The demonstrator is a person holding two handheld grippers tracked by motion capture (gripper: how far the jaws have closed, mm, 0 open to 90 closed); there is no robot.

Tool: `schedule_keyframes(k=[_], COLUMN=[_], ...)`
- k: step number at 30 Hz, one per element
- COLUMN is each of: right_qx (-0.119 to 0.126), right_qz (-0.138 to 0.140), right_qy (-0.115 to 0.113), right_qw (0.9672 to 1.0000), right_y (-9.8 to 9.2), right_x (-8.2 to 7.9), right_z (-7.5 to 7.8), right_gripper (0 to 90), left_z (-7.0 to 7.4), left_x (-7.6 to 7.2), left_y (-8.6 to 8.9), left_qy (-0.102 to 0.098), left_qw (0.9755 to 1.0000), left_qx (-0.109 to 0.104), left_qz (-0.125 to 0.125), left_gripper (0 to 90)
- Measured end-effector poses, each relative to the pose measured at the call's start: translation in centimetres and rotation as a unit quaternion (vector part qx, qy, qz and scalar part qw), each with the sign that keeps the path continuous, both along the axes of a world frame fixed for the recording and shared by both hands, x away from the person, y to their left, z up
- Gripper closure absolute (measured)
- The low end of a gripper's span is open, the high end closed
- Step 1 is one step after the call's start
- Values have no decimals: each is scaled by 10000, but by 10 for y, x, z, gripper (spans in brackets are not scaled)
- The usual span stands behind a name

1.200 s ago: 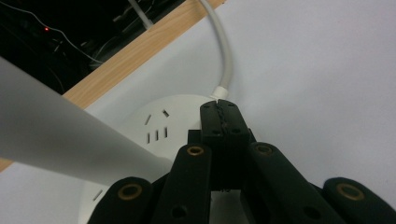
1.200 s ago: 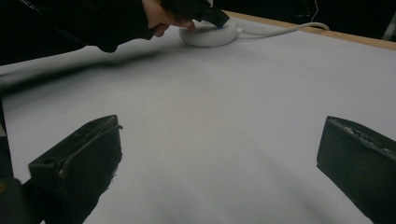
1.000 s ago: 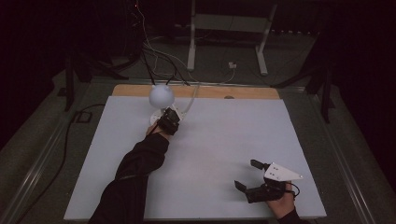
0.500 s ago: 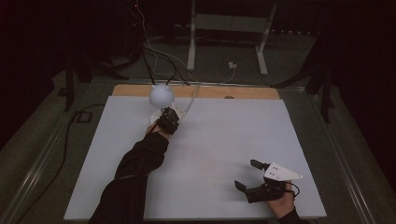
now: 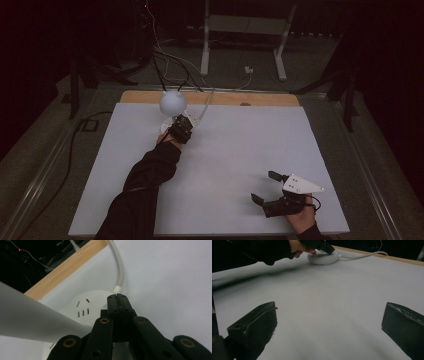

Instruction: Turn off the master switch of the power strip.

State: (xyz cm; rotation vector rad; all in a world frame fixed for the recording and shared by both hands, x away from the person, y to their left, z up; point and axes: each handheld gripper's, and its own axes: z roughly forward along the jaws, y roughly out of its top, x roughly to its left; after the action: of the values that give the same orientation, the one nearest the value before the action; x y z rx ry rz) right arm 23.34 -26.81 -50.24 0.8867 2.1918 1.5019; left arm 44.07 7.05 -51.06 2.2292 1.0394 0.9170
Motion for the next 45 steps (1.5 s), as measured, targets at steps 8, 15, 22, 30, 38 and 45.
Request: schedule_keyframes(k=[8,15,22,30,38,45], right_qx=[-10,3,27,33,68,75], right_qz=[1,-5,-13,-12,-21,-22], right_qy=[4,5,-25,-36,-41,-52], right_qw=[10000,10000,10000,10000,10000,10000], right_y=[0,0,-1,-1,-2,-2], right_x=[0,0,0,0,0,-1], right_z=[0,0,1,1,2,3], right_gripper=[0,0,0,0,0,0], left_z=[2,13,20,26,33,48], left_x=[-3,-8,-14,-24,-33,-49], left_y=[-2,-3,-5,-11,-15,-14], left_qy=[-90,-129,25,215,667,893], left_qw=[10000,9997,9991,9986,9941,9881], left_qx=[-10,-222,-433,-440,-696,-984], left_qz=[-11,10,33,-193,-491,-772], left_gripper=[900,900,822,564,228,3])
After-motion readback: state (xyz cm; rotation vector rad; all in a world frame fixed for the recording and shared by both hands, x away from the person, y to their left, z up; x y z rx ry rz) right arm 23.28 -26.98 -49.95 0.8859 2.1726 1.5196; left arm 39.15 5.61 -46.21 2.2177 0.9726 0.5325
